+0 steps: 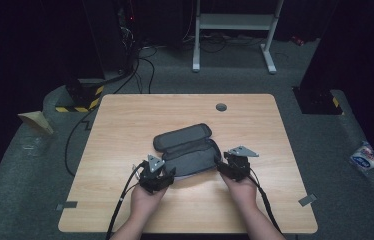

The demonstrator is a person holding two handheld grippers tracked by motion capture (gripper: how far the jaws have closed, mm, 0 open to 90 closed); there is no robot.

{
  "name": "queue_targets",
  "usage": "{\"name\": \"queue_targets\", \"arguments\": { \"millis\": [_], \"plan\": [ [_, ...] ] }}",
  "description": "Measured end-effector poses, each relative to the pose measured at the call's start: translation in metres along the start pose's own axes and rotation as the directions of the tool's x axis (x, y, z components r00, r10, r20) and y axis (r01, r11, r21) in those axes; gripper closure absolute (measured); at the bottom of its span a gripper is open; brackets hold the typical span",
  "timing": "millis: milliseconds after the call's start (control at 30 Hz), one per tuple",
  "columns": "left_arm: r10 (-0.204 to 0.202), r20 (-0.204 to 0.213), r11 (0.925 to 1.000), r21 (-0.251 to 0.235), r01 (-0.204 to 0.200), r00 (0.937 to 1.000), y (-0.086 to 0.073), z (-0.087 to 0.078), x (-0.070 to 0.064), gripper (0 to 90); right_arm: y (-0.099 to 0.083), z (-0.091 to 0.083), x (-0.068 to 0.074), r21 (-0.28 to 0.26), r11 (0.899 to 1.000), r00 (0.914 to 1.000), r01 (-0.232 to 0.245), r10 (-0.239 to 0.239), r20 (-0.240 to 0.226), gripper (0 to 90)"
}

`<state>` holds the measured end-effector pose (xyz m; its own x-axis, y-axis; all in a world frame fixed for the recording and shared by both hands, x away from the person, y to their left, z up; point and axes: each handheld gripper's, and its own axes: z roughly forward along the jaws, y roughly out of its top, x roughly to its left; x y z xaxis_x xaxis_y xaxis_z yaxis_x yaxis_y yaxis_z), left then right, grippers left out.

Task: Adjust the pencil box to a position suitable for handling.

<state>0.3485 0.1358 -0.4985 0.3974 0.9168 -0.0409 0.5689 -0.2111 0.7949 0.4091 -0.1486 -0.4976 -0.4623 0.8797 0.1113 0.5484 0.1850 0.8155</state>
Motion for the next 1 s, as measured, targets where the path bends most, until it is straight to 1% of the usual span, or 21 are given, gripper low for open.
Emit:
{"name": "queue_targets", "arguments": {
  "millis": [33, 100, 167, 233, 300, 367, 400, 500, 533, 600, 633, 667, 733, 767, 800, 833, 900, 933, 1000],
  "plan": [
    [-0.019, -0.002, 0.9998, 0.004, 0.019, 0.9998, -0.003, 0.000, 0.000, 42.6, 0.002, 0.002, -0.001, 0.002, 1.000, 1.0000, -0.005, 0.005, 0.008, 58.9],
    [-0.056, 0.001, 0.9984, 0.010, 0.056, 0.9984, -0.007, 0.001, 0.003, 43.3, 0.004, 0.007, -0.004, 0.009, 1.000, 0.9999, 0.007, -0.007, 0.010, 63.1],
    [-0.069, 0.011, 0.9974, 0.023, 0.069, 0.9976, -0.008, 0.002, 0.005, 48.6, 0.003, 0.012, -0.005, 0.029, 1.000, 0.9999, 0.005, -0.005, 0.011, 68.3],
    [-0.063, 0.005, 0.9974, 0.035, 0.063, 0.9980, -0.007, 0.004, 0.007, 53.8, 0.000, 0.013, -0.003, 0.041, 0.999, 0.9999, 0.012, -0.012, 0.004, 70.9],
    [-0.063, -0.003, 0.9969, 0.047, 0.063, 0.9980, -0.005, 0.005, 0.008, 58.6, -0.004, 0.011, -0.001, 0.037, 0.999, 0.9999, 0.015, -0.015, -0.005, 72.2],
    [-0.048, -0.007, 0.9971, 0.059, 0.049, 0.9988, -0.002, 0.009, 0.009, 61.9, -0.007, 0.008, 0.000, 0.033, 0.999, 0.9996, 0.027, -0.027, -0.013, 72.1],
    [-0.053, -0.004, 0.9966, 0.063, 0.053, 0.9986, -0.001, 0.010, 0.010, 63.1, -0.009, 0.006, 0.001, 0.030, 0.999, 0.9996, 0.023, -0.023, -0.016, 71.9],
    [-0.040, -0.009, 0.9955, 0.086, 0.040, 0.9992, 0.008, 0.016, 0.015, 66.7, -0.015, 0.000, 0.002, 0.023, 1.000, 0.9997, 0.015, -0.015, -0.018, 71.0],
    [-0.040, -0.010, 0.9951, 0.090, 0.041, 0.9991, 0.009, 0.018, 0.016, 67.6, -0.018, -0.002, 0.004, 0.024, 1.000, 0.9998, 0.001, 0.000, -0.018, 70.6],
    [-0.052, -0.009, 0.9935, 0.101, 0.052, 0.9986, 0.014, 0.021, 0.019, 68.9, -0.021, -0.005, 0.005, 0.016, 1.000, 0.9998, 0.013, -0.012, -0.018, 70.0],
    [-0.051, -0.010, 0.9935, 0.101, 0.052, 0.9987, 0.016, 0.023, 0.019, 69.3, -0.023, -0.006, 0.006, 0.018, 1.000, 0.9999, 0.005, -0.005, -0.016, 69.8],
    [-0.042, -0.014, 0.9935, 0.105, 0.043, 0.9990, 0.018, 0.024, 0.019, 69.5, -0.023, -0.006, 0.006, 0.016, 1.000, 0.9999, 0.006, -0.006, -0.015, 69.6],
    [-0.047, -0.013, 0.9925, 0.112, 0.048, 0.9988, 0.020, 0.028, 0.021, 70.5, -0.025, -0.007, 0.007, 0.010, 1.000, 0.9999, -0.003, 0.003, -0.014, 69.2],
    [-0.041, -0.021, 0.9927, 0.113, 0.043, 0.9990, 0.022, 0.029, 0.021, 70.7, -0.025, -0.007, 0.007, 0.006, 1.000, 0.9999, -0.002, 0.002, -0.014, 69.1],
    [-0.041, -0.025, 0.9923, 0.115, 0.044, 0.9988, 0.023, 0.031, 0.022, 70.6, -0.025, -0.006, 0.008, 0.008, 1.000, 0.9998, -0.009, 0.010, -0.016, 69.0],
    [-0.039, -0.030, 0.9921, 0.118, 0.042, 0.9988, 0.024, 0.033, 0.023, 70.4, -0.024, -0.005, 0.007, 0.007, 1.000, 0.9998, 0.000, 0.000, -0.020, 69.0],
    [-0.040, -0.035, 0.9915, 0.122, 0.044, 0.9986, 0.028, 0.037, 0.024, 70.5, -0.021, -0.001, 0.006, 0.015, 1.000, 0.9999, 0.000, 0.000, -0.011, 69.0],
    [-0.041, -0.035, 0.9913, 0.124, 0.045, 0.9985, 0.030, 0.039, 0.025, 70.4, -0.019, 0.000, 0.006, 0.019, 1.000, 0.9999, -0.010, 0.010, -0.007, 69.0],
    [-0.040, -0.042, 0.9911, 0.125, 0.045, 0.9983, 0.033, 0.043, 0.026, 70.4, -0.016, 0.004, 0.003, 0.015, 1.000, 0.9999, -0.015, 0.015, -0.006, 68.9]
  ]
}}
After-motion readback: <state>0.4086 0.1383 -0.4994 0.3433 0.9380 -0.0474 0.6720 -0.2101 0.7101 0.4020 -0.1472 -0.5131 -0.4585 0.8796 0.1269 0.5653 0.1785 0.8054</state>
